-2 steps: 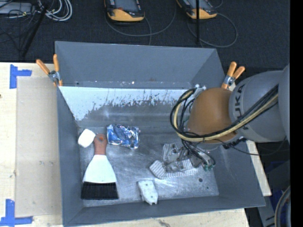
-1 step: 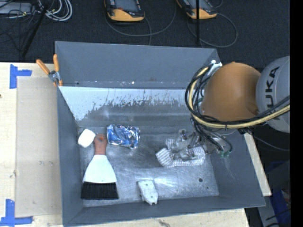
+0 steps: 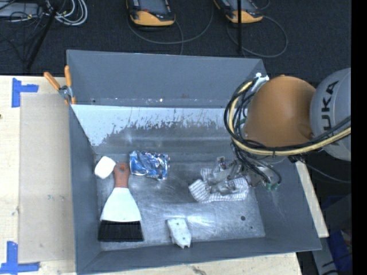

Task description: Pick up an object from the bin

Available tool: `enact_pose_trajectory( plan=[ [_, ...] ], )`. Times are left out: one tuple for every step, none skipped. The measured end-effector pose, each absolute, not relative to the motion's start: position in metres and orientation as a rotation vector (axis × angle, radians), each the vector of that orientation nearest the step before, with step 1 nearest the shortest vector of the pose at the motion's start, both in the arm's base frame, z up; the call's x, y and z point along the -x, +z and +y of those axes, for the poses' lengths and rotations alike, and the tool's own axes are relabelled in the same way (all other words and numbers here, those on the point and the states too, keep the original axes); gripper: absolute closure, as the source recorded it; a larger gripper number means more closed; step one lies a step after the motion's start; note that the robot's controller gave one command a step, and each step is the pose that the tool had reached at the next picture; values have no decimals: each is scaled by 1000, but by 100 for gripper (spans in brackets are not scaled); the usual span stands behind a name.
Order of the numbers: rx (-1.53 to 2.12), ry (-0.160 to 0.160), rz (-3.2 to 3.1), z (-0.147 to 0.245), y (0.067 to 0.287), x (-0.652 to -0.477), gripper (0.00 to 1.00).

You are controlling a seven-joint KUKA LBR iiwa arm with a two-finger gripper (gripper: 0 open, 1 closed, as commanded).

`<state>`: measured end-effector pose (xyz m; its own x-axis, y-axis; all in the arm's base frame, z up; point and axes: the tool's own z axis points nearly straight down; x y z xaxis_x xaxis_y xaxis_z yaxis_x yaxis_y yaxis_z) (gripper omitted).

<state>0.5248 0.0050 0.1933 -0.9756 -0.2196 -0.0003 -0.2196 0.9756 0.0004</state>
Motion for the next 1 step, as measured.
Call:
enact_pose_trajectory(
  plan=[
    [362,2,3128,4,238,-519,100]
  ],
)
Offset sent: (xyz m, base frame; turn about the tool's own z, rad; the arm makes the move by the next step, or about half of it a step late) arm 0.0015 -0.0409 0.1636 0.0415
